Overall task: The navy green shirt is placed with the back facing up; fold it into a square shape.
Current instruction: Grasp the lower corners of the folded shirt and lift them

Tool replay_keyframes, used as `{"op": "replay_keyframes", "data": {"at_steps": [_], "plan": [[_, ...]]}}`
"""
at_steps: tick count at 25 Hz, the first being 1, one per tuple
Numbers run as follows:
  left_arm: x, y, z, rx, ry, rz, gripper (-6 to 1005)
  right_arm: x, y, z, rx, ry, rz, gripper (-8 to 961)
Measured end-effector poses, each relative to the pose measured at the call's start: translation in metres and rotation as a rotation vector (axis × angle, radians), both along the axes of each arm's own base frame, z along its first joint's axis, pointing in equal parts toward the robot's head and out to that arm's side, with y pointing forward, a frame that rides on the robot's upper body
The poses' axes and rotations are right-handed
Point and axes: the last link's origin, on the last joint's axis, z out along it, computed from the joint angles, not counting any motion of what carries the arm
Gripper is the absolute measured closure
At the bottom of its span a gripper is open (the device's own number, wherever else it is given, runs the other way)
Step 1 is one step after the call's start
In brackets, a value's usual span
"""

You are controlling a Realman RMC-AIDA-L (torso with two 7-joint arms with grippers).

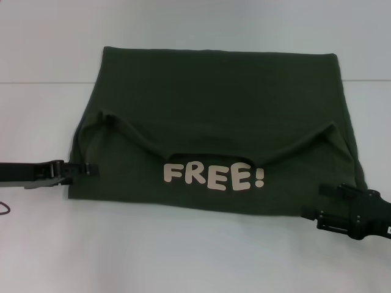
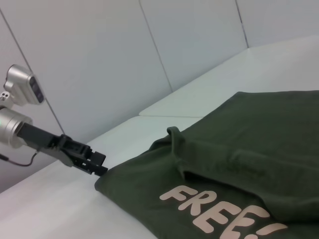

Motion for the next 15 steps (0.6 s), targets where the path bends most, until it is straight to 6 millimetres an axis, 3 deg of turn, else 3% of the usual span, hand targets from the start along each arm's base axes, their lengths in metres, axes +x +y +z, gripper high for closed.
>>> {"op": "replay_keyframes", "data": {"at_steps": [15], "plan": [[0.003, -0.003, -0.015, -0.036, 0.025, -0.032, 154, -0.001, 0.001, 0.000, -0.001, 0.002, -0.005, 53]]}}
